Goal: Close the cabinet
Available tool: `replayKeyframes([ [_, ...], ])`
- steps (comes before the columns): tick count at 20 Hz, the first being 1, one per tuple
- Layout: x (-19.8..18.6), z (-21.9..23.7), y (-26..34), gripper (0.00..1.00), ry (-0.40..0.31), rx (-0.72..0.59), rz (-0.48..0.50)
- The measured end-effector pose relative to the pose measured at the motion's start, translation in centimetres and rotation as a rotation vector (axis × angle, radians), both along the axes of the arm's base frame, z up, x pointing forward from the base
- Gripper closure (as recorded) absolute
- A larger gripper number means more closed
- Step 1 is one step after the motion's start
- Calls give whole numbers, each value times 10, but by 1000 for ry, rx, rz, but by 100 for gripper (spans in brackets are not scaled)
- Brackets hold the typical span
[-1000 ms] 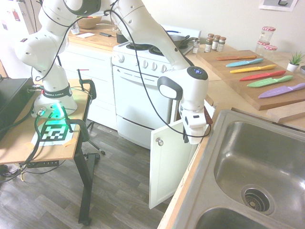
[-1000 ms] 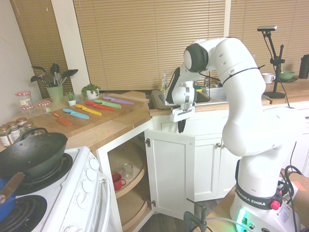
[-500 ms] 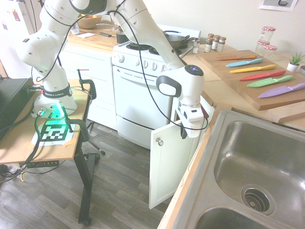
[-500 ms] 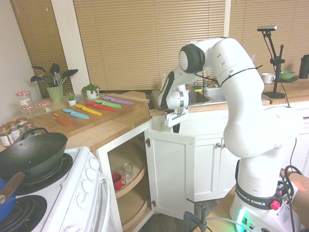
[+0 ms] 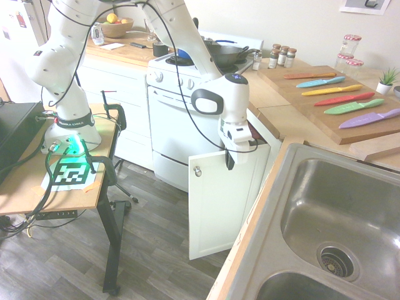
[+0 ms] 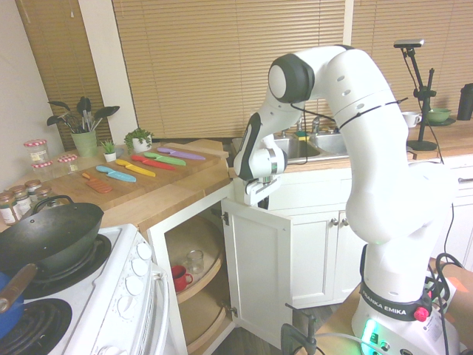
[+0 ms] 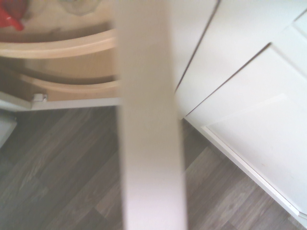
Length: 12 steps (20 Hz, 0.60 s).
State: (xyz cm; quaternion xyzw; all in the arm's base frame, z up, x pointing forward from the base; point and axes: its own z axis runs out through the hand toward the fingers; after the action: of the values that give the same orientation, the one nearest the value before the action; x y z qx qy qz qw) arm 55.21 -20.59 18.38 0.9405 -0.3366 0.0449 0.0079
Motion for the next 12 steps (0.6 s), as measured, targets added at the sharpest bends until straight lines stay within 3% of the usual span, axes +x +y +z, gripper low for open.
replayKeyframes([
  [12,8,3,91,100,20,-56,52],
])
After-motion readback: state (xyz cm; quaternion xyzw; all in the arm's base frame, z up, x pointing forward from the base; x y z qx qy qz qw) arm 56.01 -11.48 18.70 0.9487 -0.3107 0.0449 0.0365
